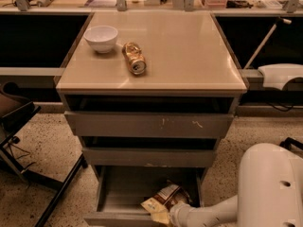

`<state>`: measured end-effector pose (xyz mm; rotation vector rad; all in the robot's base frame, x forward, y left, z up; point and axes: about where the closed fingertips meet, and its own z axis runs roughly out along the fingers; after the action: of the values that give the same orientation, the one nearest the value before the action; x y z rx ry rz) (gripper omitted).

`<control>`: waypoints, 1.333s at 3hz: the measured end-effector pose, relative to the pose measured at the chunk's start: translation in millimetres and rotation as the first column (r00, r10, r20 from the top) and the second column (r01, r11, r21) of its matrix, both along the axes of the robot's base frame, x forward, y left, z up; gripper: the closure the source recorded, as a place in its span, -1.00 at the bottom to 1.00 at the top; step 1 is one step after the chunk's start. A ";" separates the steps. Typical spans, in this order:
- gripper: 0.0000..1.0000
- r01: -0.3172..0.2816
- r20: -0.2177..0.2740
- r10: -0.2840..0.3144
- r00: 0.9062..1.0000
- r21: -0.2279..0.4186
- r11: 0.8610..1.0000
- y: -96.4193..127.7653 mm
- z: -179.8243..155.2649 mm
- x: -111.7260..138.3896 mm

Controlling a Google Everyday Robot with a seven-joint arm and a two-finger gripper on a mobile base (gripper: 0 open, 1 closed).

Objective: Pick brown chip bag from bottom drawer and place on counter

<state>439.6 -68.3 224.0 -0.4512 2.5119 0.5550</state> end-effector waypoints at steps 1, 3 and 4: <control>-0.16 0.000 0.000 0.000 1.000 0.000 1.000 0.0 0.0 0.0; 0.77 0.000 0.000 0.000 1.000 0.000 1.000 0.1 0.1 0.0; 1.00 -0.024 -0.004 0.024 1.000 0.000 1.000 5.2 8.4 -1.2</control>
Offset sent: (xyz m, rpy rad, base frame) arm 0.0000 0.0000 0.0000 0.0000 0.0000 0.0000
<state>438.4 -63.1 232.4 -0.4806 2.5133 0.5657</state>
